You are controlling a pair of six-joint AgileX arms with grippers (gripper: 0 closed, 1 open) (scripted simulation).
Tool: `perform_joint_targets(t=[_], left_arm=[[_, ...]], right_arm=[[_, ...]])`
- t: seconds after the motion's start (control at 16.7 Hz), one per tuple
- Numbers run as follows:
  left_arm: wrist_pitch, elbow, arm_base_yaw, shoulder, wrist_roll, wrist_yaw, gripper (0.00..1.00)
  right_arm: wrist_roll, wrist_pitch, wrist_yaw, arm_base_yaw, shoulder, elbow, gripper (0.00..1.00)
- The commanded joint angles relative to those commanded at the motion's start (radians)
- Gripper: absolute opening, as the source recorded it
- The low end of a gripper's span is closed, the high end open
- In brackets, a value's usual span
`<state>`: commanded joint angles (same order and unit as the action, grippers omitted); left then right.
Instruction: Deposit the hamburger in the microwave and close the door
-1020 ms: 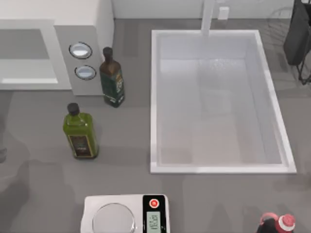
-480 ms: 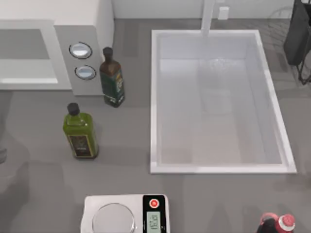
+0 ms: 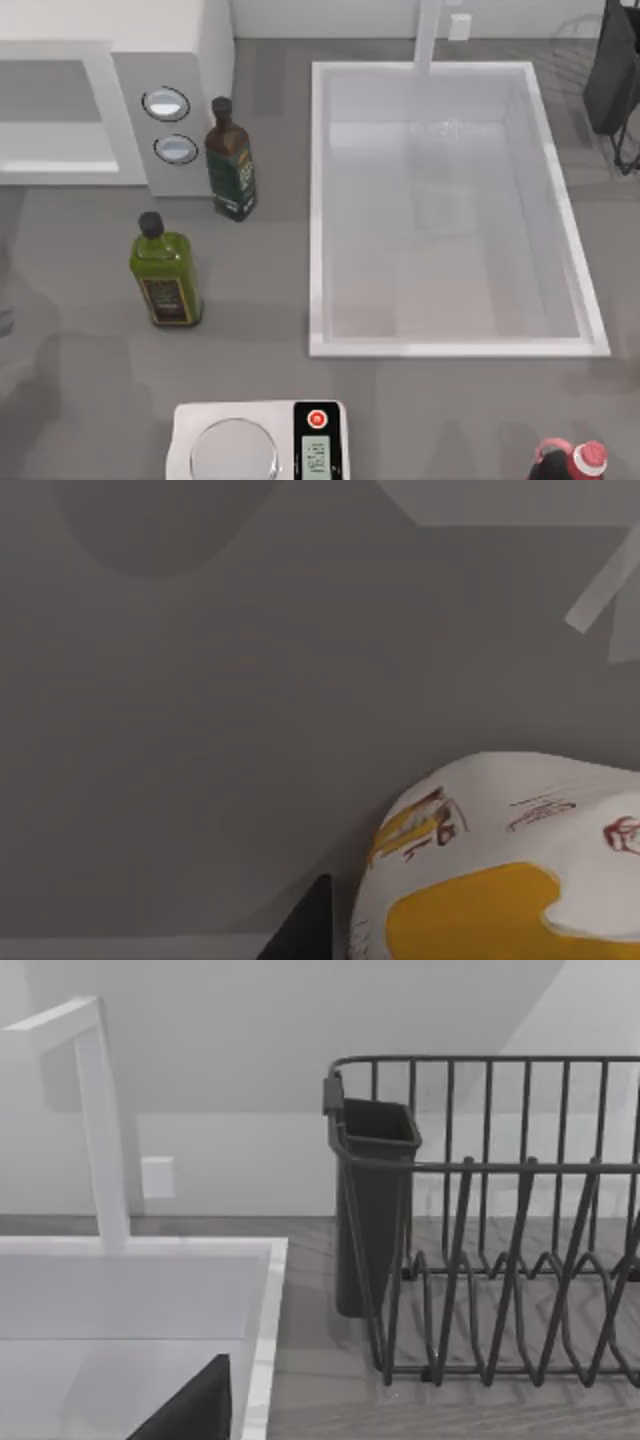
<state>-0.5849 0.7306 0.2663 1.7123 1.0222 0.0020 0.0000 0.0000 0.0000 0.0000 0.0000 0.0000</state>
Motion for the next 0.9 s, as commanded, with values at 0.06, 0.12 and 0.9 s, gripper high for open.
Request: perform_joint_targets(t=[0.06,0.12,0.9], left_arm=[[0.000,0.000,0.000,0.000,0.000,0.000,0.00],[0.000,0.000,0.000,0.000,0.000,0.000,0.00],[-0.329,0.175,-0.003,-0.143,-0.008,0.021,0.00]], right_arm=[[0.000,0.000,0.000,0.000,0.000,0.000,1.00],[0.000,0.000,0.000,0.000,0.000,0.000,1.00],[0.000,0.000,0.000,0.000,0.000,0.000,1.00]])
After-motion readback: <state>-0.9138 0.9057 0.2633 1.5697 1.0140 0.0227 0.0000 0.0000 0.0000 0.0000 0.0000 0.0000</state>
